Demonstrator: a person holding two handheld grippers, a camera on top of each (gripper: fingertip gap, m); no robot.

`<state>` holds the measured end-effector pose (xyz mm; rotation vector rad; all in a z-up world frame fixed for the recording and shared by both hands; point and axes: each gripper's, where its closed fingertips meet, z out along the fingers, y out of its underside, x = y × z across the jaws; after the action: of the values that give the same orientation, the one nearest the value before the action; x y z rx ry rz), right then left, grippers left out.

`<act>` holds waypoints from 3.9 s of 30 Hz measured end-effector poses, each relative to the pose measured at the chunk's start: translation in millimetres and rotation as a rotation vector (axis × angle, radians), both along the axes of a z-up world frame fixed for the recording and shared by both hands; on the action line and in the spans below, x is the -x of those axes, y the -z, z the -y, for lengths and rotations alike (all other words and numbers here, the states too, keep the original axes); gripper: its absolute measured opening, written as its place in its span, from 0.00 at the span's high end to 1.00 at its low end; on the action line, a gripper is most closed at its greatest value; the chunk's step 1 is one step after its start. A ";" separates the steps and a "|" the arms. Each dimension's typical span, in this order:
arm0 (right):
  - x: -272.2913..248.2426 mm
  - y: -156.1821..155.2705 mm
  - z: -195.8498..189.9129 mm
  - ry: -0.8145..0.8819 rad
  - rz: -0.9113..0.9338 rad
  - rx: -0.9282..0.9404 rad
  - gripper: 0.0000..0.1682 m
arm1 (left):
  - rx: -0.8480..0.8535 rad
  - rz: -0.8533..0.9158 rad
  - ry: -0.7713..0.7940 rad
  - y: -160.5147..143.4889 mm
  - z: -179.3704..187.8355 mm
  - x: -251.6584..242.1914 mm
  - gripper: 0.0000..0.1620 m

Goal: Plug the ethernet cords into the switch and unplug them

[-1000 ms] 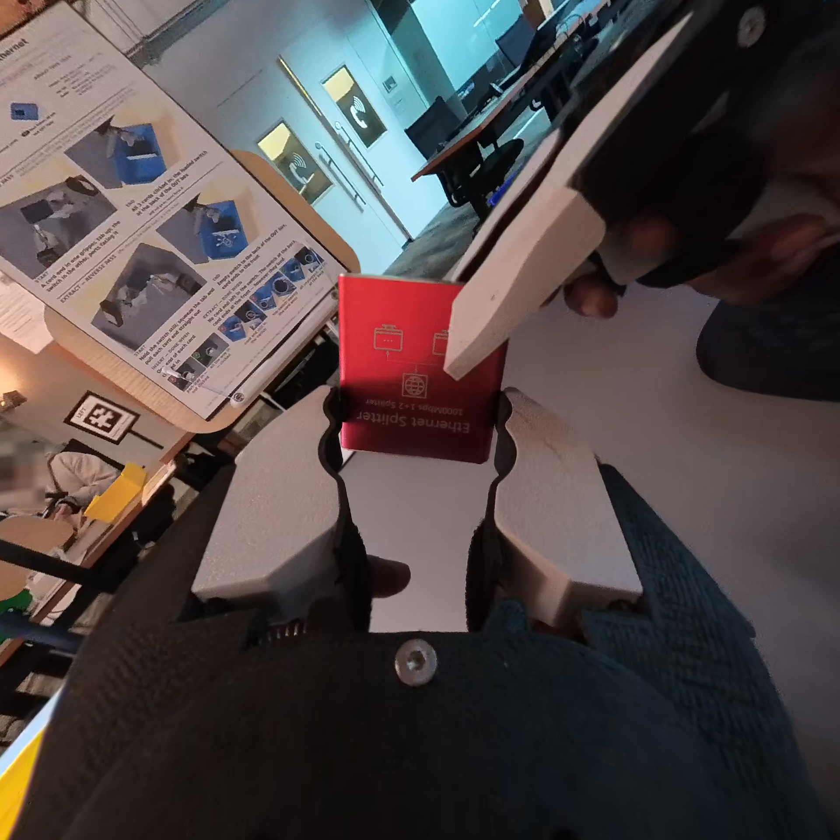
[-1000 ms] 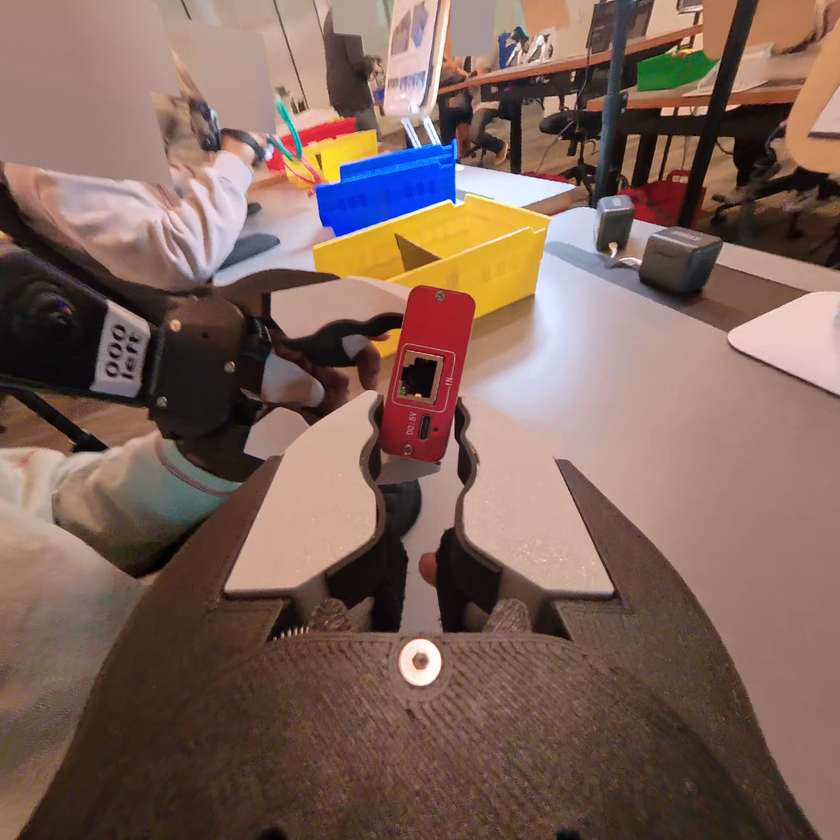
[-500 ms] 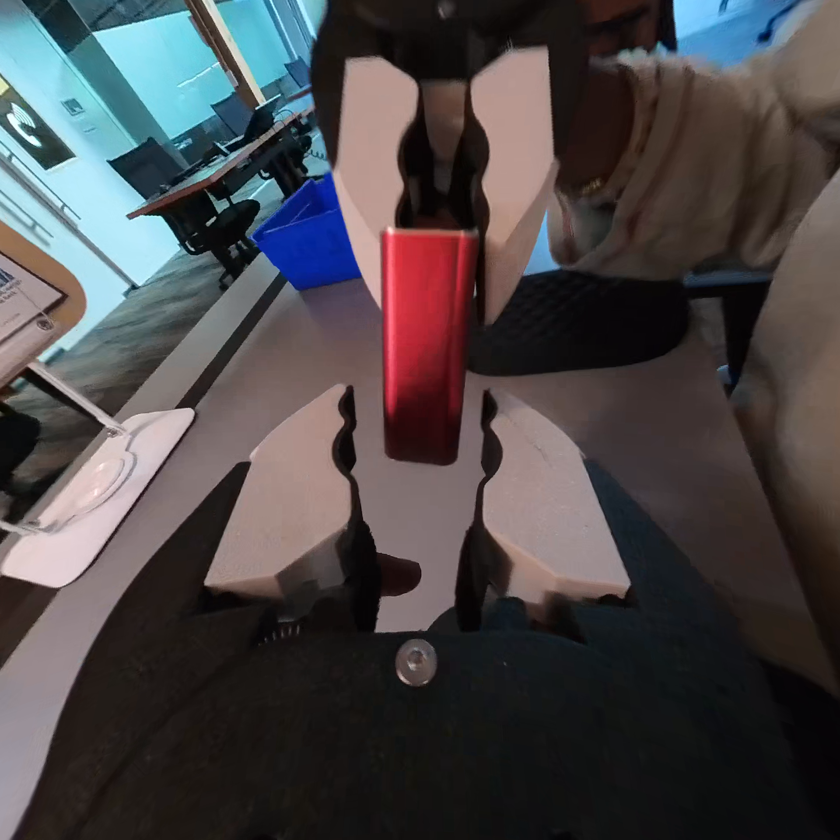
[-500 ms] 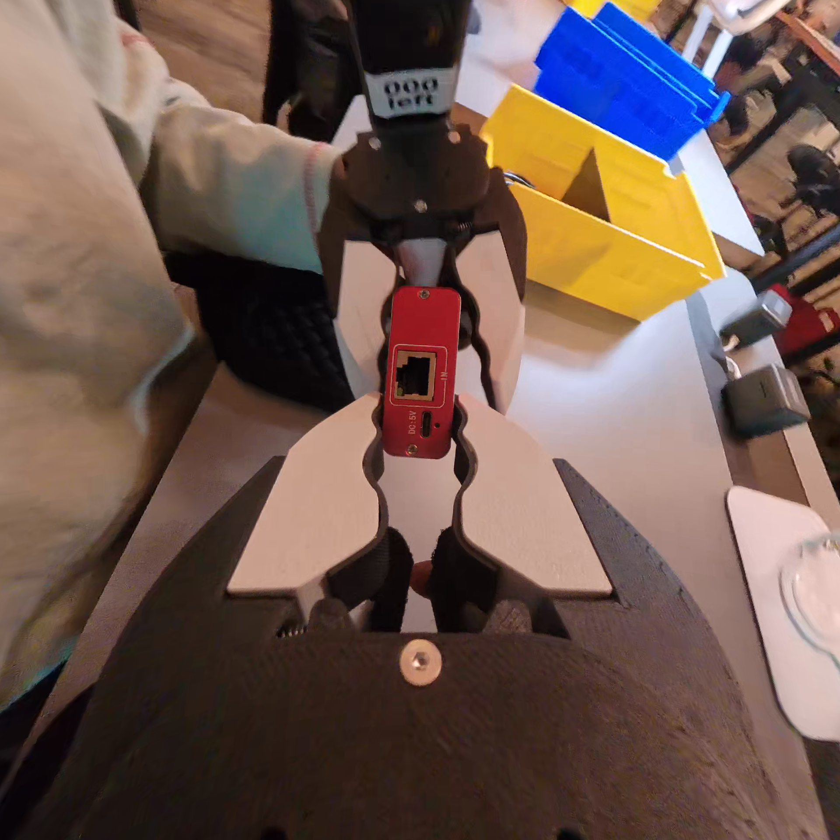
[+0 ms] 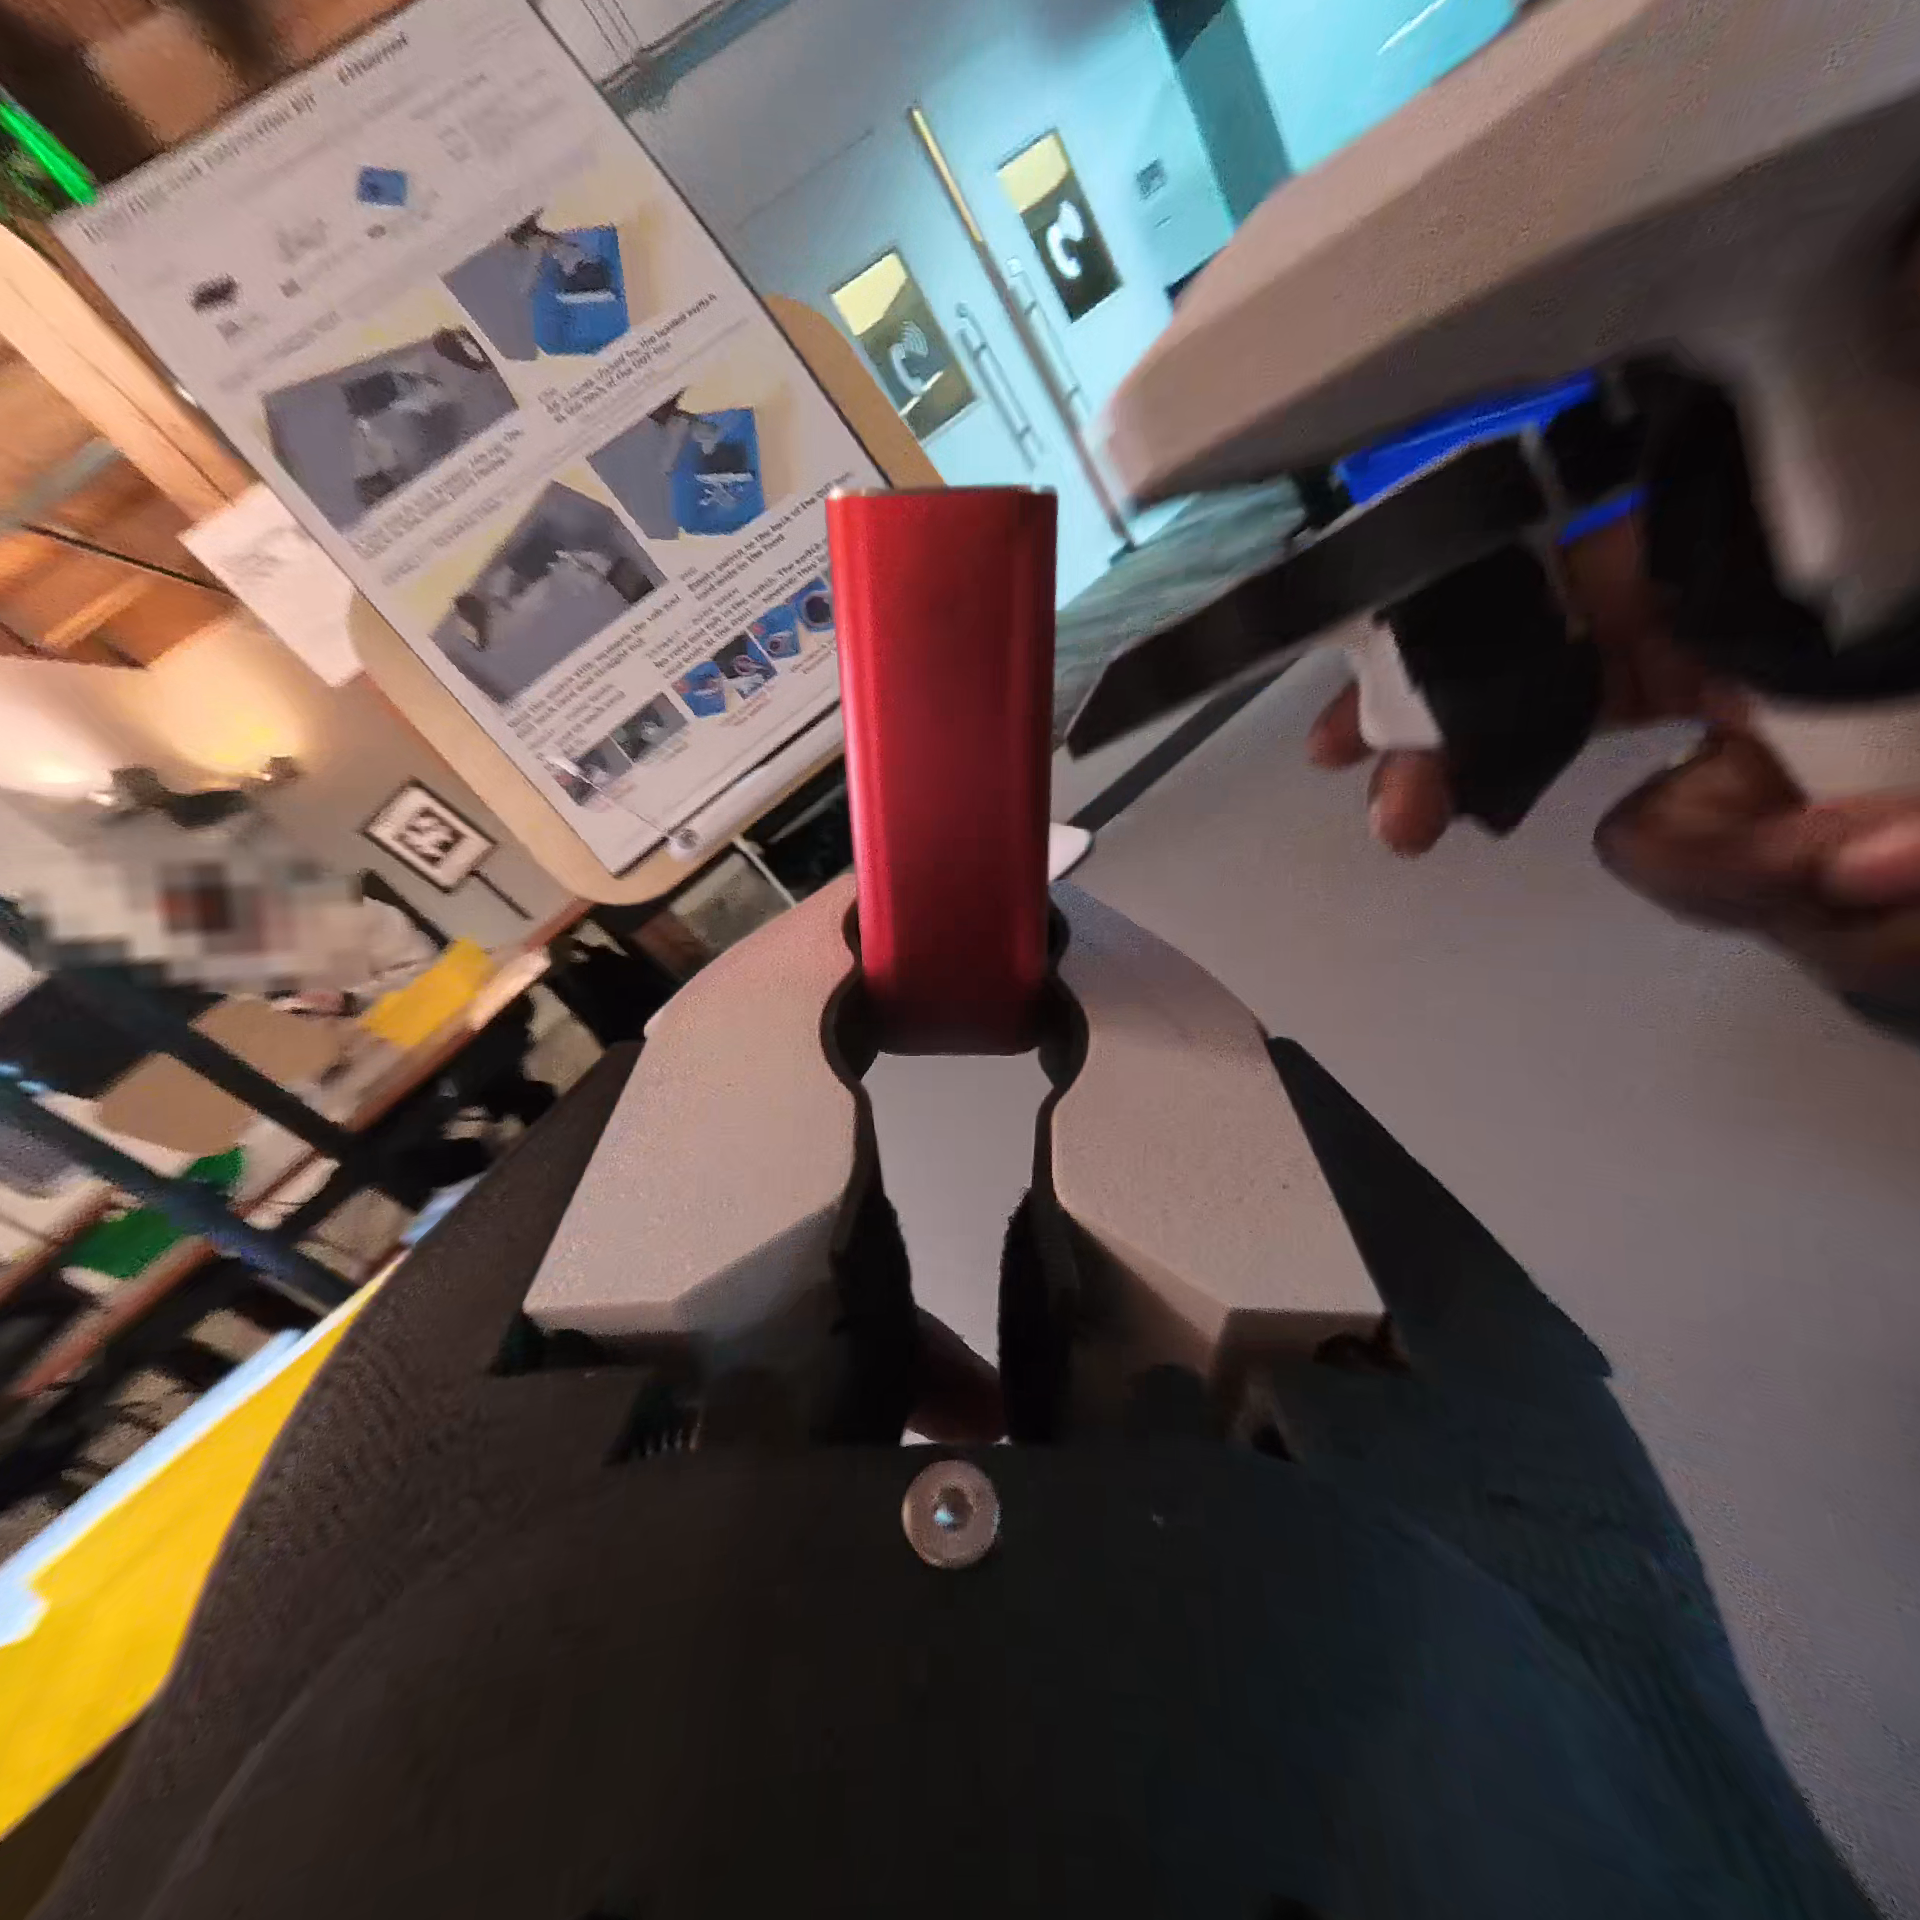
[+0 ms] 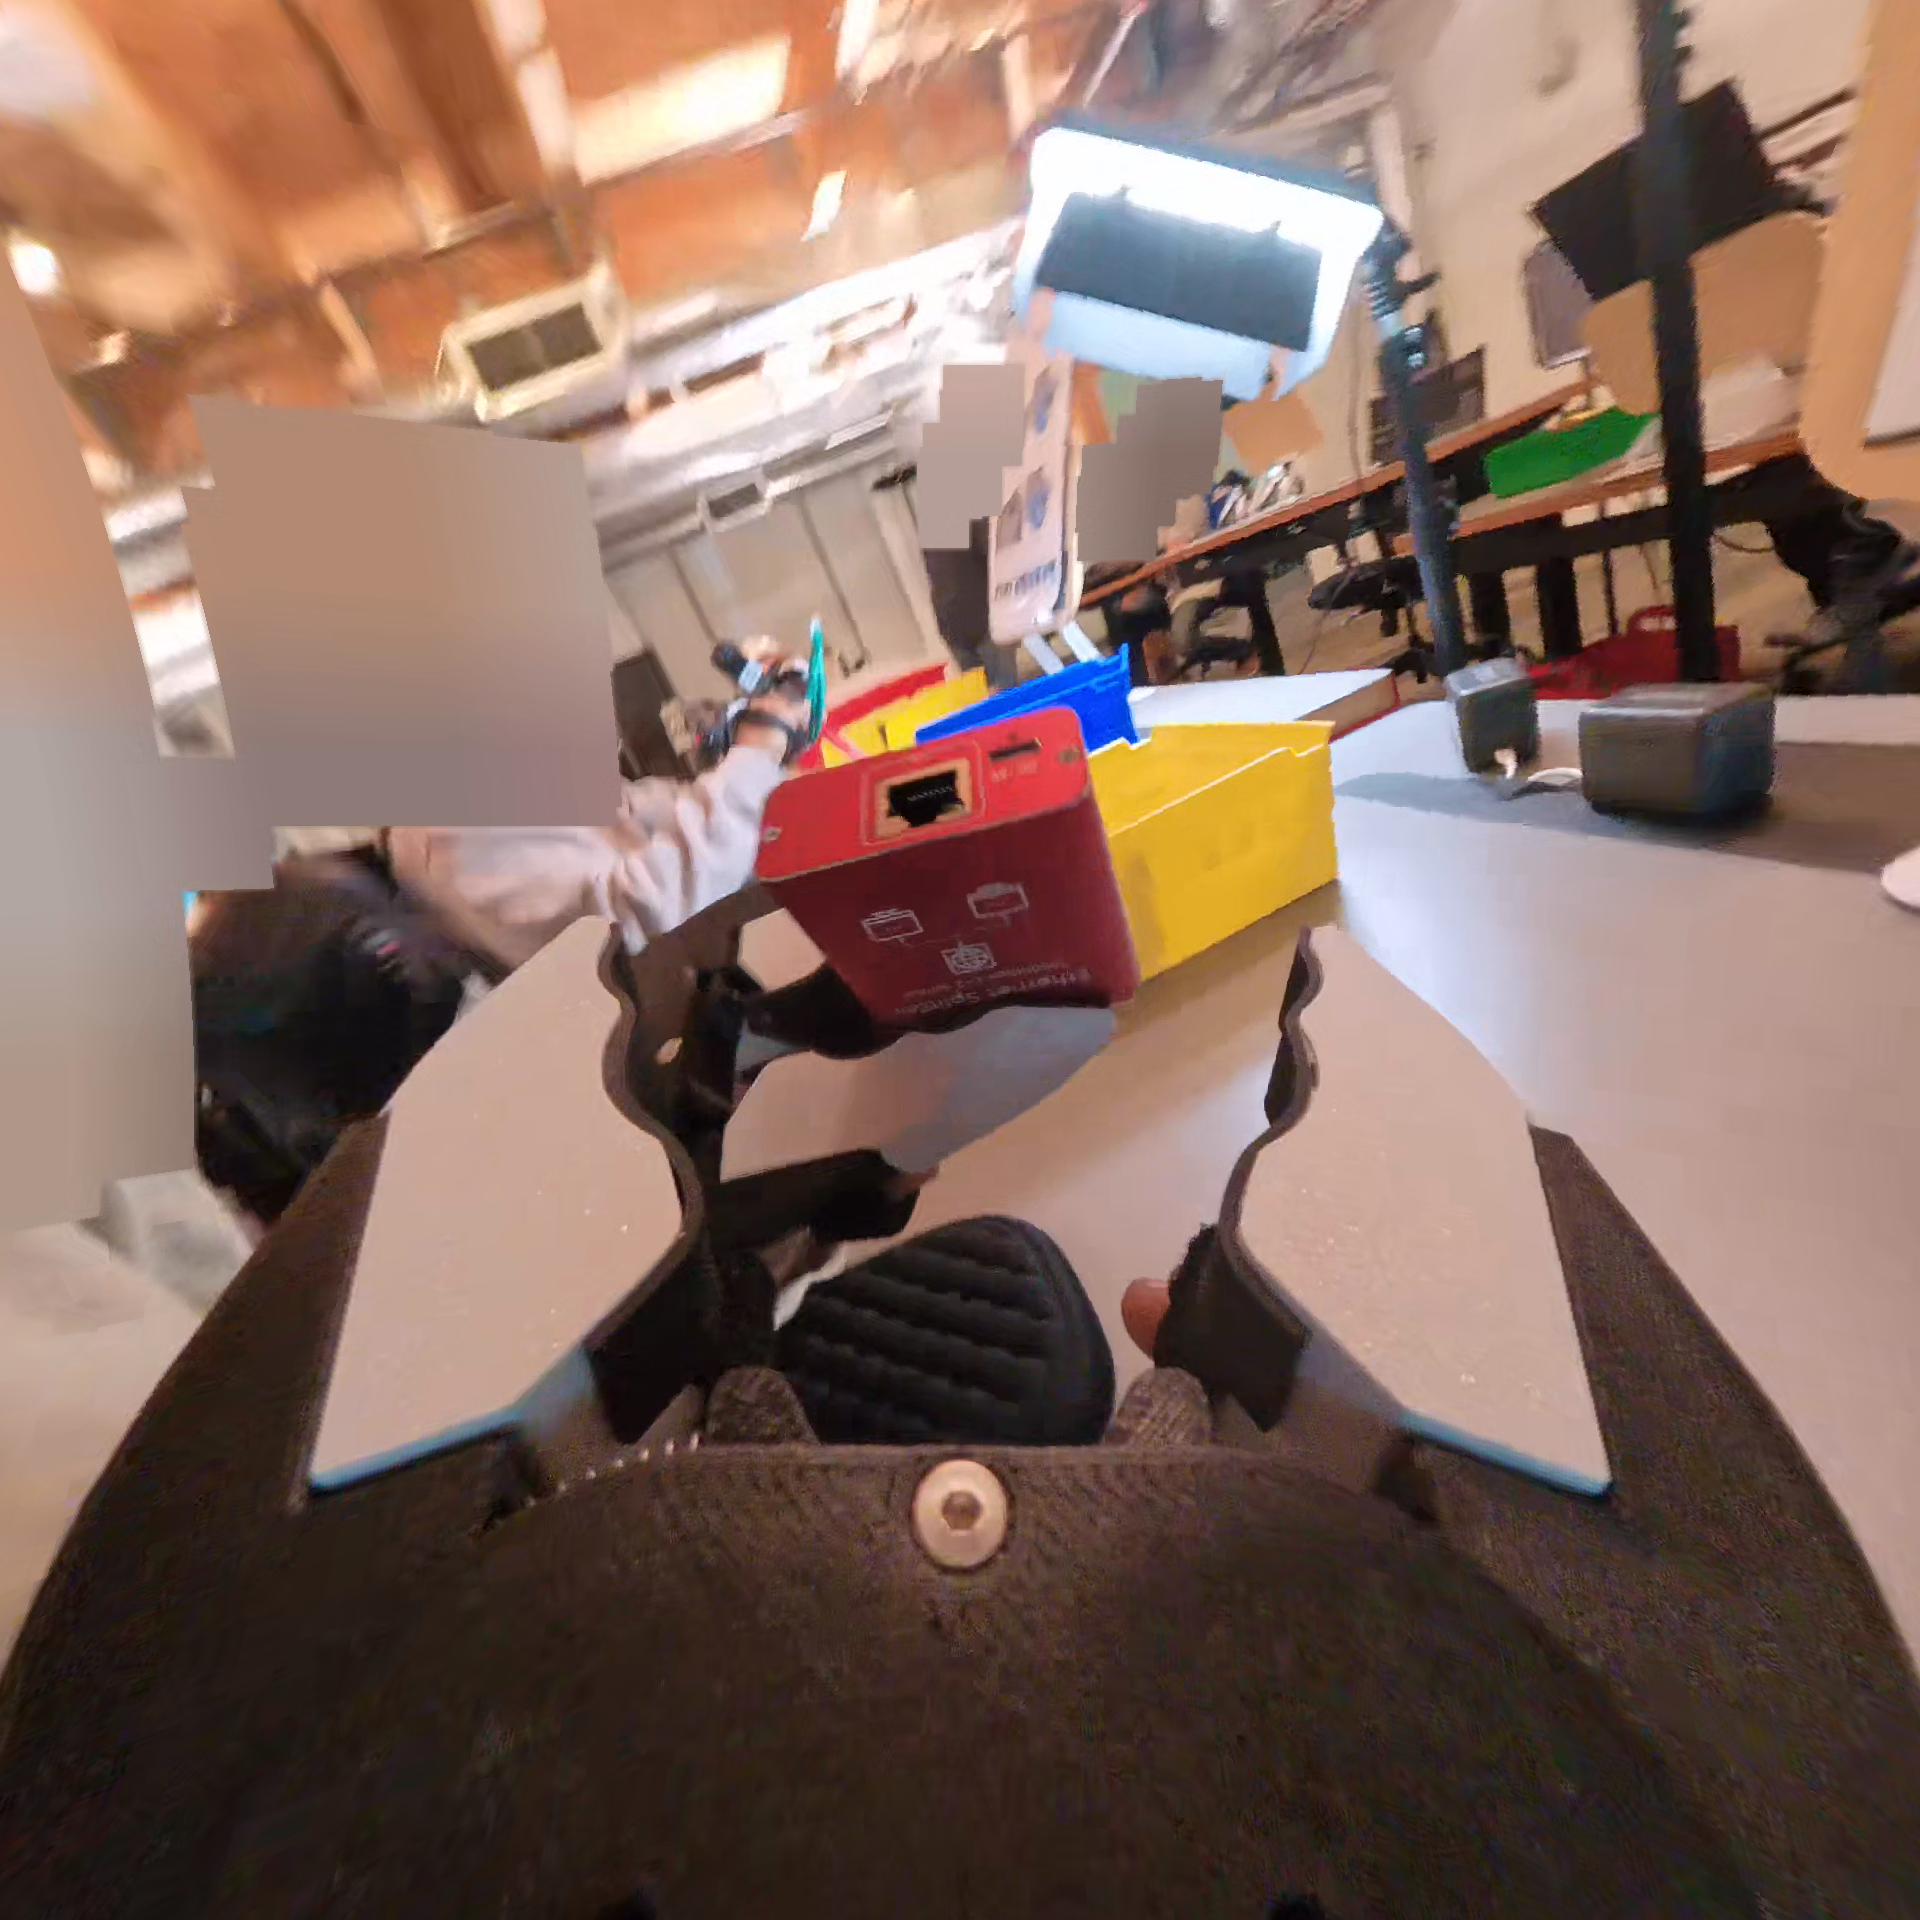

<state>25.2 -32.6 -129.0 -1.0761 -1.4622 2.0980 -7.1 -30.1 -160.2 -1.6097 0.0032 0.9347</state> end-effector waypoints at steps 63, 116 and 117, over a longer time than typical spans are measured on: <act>-36.5 76.1 13.2 -0.546 0.428 -0.524 0.82 | 0.776 -0.593 0.594 50.5 1.6 -53.7 0.57; -21.9 167.4 -65.9 0.083 0.405 -0.824 0.84 | -0.232 0.454 0.041 -17.8 140.5 58.1 0.53; -22.1 167.8 -66.2 0.084 0.410 -0.819 0.84 | -0.258 0.431 0.000 -25.6 156.5 60.7 0.55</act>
<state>47.3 33.7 -296.8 -1.1963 -2.1298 1.0349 -67.8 -186.7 -134.6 -1.5373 -0.4002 0.5467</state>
